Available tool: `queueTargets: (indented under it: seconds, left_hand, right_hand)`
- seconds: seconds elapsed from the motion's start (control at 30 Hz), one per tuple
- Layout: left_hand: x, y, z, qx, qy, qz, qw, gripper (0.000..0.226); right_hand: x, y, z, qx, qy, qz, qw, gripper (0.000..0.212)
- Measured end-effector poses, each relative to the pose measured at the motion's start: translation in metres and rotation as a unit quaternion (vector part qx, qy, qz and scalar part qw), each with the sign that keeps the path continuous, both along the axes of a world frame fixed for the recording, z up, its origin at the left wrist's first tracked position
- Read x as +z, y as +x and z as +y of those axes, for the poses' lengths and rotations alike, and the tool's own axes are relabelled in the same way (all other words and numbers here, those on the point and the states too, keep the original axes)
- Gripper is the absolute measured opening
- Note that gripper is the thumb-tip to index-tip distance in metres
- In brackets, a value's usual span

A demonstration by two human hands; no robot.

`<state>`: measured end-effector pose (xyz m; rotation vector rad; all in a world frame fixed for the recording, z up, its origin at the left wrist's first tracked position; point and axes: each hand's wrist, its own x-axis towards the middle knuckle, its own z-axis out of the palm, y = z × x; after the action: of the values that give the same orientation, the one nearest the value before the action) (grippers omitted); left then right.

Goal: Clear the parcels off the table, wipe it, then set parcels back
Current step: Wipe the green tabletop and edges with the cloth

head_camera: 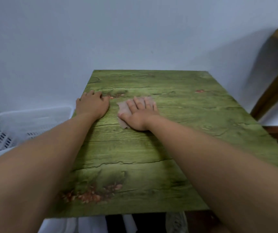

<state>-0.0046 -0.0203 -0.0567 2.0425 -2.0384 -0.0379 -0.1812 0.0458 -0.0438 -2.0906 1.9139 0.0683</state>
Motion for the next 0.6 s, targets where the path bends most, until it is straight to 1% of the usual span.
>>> queueTargets:
  seconds: [0.2, 0.33, 0.5, 0.6]
  left_hand:
    - [-0.002, 0.000, -0.002, -0.026, -0.007, -0.003, 1.000, 0.061]
    - [-0.002, 0.000, -0.001, -0.066, 0.020, -0.037, 0.997, 0.066]
    - [0.001, -0.004, -0.001, -0.041, 0.084, -0.030, 0.995, 0.069]
    - [0.000, -0.003, -0.003, -0.032, 0.103, -0.029, 0.994, 0.072]
  right_hand:
    - [-0.001, -0.011, 0.017, -0.009, 0.007, -0.006, 1.000, 0.079]
    - [-0.003, -0.011, 0.005, -0.018, 0.005, -0.009, 1.000, 0.081]
    - [0.000, -0.017, -0.023, -0.029, -0.001, 0.003, 1.000, 0.080]
    - [0.001, -0.019, -0.045, -0.028, 0.000, 0.012, 1.000, 0.079]
